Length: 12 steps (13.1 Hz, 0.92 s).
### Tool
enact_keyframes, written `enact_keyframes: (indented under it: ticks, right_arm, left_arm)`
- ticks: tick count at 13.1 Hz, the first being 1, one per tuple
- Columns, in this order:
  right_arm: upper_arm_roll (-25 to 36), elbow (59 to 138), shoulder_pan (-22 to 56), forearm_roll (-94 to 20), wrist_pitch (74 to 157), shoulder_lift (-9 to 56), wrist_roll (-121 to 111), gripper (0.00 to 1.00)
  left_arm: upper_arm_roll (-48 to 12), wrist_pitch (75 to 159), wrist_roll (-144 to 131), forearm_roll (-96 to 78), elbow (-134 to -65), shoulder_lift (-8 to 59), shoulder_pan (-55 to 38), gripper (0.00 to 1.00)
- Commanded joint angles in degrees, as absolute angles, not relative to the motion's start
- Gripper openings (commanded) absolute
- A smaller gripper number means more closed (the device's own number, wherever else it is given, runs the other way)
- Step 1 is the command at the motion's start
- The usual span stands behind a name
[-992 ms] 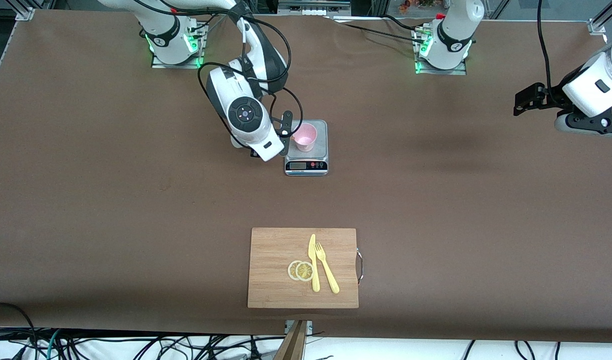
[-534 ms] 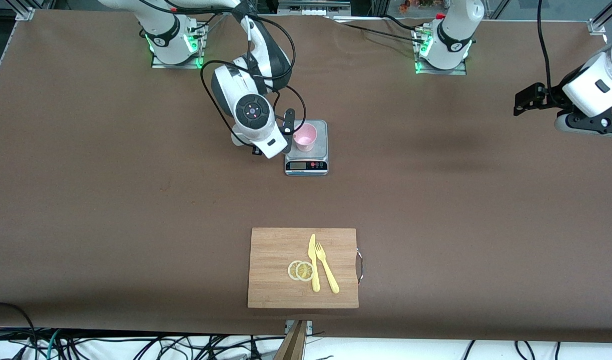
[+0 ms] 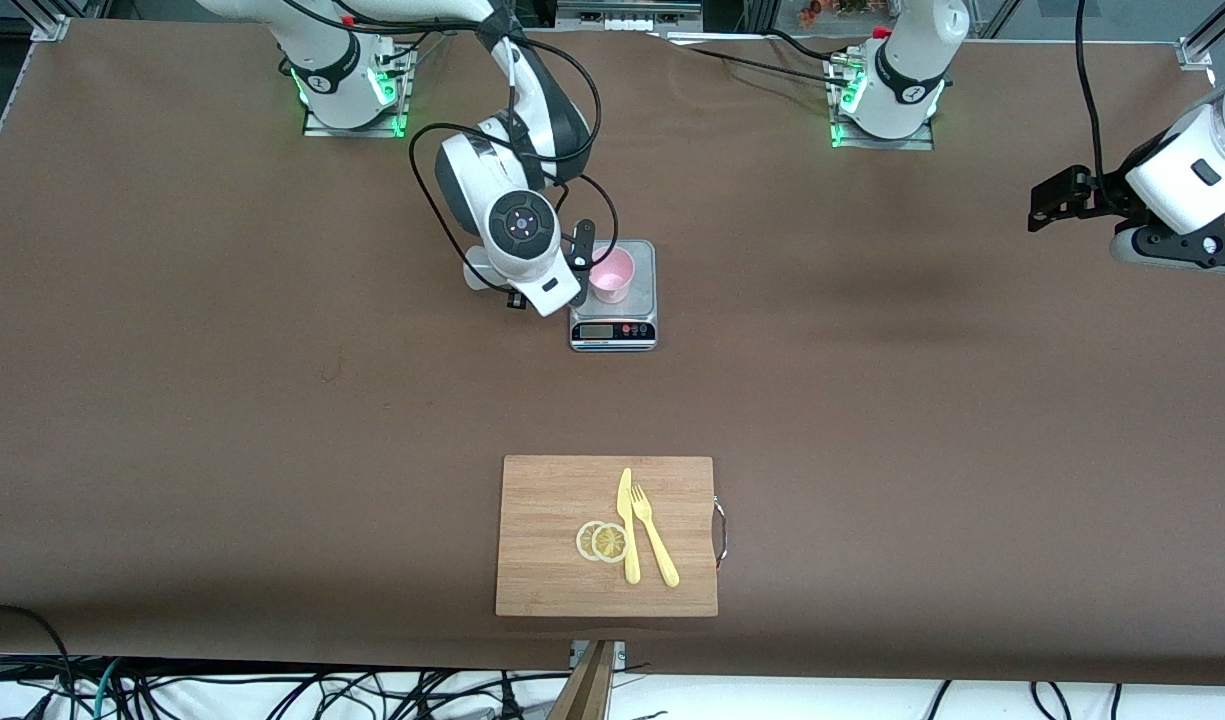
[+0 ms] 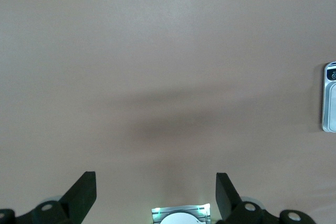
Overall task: Add sauce to pink cup with both arms
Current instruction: 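Tilt the bottle nozzle over the cup rim with the right gripper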
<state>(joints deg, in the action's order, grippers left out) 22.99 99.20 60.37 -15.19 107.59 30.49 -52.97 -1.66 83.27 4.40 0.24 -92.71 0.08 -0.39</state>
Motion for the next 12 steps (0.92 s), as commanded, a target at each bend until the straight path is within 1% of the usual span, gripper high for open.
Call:
enact_keyframes:
  ticks: [1,3,9,12]
  right_arm:
    - [23.47,98.53,61.70,-13.54,105.65,30.15,-50.55,0.38]
    - [23.38,97.56,62.40,-12.39,103.90,30.32,-49.40,0.38]
    - [23.38,96.77,62.58,-11.43,102.13,30.50,-48.87,0.37]
    - [23.38,94.05,62.67,-11.16,99.41,31.81,-47.21,0.37]
  left_arm:
    - [-1.23,82.62,5.18,0.00,-92.20,0.00,-0.70,1.00]
    - [-1.32,82.62,5.19,0.00,-92.20,0.09,-0.70,1.00]
    - [-1.23,82.62,5.18,0.00,-92.28,0.09,-0.70,1.00]
    - [-1.23,82.62,5.19,0.00,-92.20,0.09,-0.70,1.00]
